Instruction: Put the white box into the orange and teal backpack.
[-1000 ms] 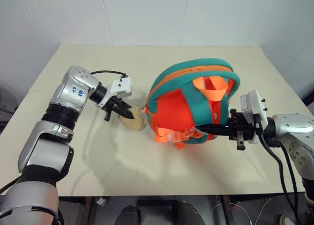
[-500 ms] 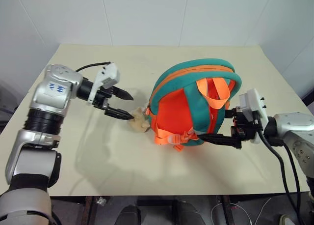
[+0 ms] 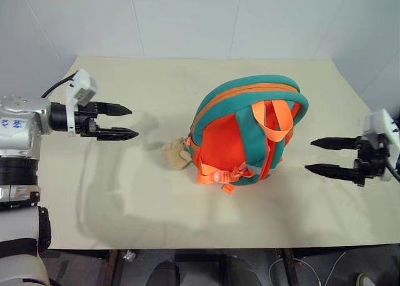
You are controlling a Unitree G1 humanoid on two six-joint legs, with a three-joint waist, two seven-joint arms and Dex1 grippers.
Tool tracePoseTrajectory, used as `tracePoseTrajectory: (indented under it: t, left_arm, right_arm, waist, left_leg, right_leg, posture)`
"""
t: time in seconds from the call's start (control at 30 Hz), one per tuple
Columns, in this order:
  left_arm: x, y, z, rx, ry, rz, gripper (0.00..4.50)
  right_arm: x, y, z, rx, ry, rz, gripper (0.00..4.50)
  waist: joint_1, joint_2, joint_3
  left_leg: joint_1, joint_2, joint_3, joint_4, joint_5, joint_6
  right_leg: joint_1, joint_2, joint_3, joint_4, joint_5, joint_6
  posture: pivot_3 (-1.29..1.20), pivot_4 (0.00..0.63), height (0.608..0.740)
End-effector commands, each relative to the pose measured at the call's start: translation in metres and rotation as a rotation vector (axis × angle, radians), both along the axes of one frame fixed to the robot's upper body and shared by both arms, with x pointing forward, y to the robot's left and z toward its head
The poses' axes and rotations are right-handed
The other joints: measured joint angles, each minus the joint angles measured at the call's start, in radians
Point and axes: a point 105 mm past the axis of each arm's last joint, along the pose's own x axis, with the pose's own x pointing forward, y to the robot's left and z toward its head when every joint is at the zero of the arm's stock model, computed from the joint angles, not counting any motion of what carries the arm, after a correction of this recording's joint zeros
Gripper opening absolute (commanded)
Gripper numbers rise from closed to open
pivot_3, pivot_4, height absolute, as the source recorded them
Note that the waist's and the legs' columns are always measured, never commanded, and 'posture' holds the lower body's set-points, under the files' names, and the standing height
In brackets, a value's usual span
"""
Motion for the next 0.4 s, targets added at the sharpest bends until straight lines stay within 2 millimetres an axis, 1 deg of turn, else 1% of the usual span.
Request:
tracePoseTrajectory:
  t: [0.03, 0.1, 0.2, 0.3, 0.4]
  left_arm:
    - [-0.02, -0.005, 0.023, -0.123, -0.173, -0.111, 4.5]
    - [-0.032, -0.004, 0.029, -0.224, -0.231, -0.178, 4.5]
    - [-0.042, 0.002, 0.02, -0.227, -0.239, -0.227, 4.5]
    - [-0.051, 0.016, 0.01, -0.217, -0.212, -0.203, 4.5]
    - [-0.057, 0.023, 0.007, -0.195, -0.194, -0.175, 4.5]
  right_arm:
    - [0.002, -0.013, 0.024, 0.017, -0.123, -0.024, 4.48]
    - [0.005, -0.019, 0.03, 0.044, -0.156, -0.025, 4.48]
    - [0.006, -0.027, 0.03, 0.033, -0.157, -0.032, 4.48]
    - [0.006, -0.033, 0.03, 0.026, -0.158, -0.039, 4.48]
    - [0.01, -0.033, 0.033, 0.027, -0.18, -0.043, 4.48]
  waist:
    - [-0.001, 0.0, 0.0]
    - [0.0, 0.0, 0.0]
    - [0.0, 0.0, 0.0]
    - [-0.002, 0.0, 0.0]
    - [-0.003, 0.0, 0.0]
  left_leg:
    - [0.0, 0.0, 0.0, 0.0, 0.0, 0.0]
    - [0.001, 0.0, 0.001, 0.0, 0.0, 0.0]
    - [0.002, -0.001, 0.001, 0.0, 0.0, 0.0]
    - [0.002, 0.0, 0.002, 0.0, 0.0, 0.0]
    - [0.002, 0.0, 0.002, 0.0, 0.0, 0.0]
  right_leg:
    - [0.0, 0.0, 0.0, 0.0, 0.0, 0.0]
    - [0.0, -0.001, 0.0, -0.001, 0.0, 0.0]
    - [0.0, -0.001, 0.0, -0.001, 0.0, 0.0]
    - [0.0, -0.001, 0.0, -0.002, 0.0, 0.0]
    - [0.0, -0.001, 0.001, -0.002, 0.0, 0.0]
  posture:
    - [0.0, 0.15, 0.74]
    - [0.0, 0.15, 0.74]
    - [0.0, 0.15, 0.74]
    - [0.0, 0.15, 0.74]
    - [0.0, 0.15, 0.74]
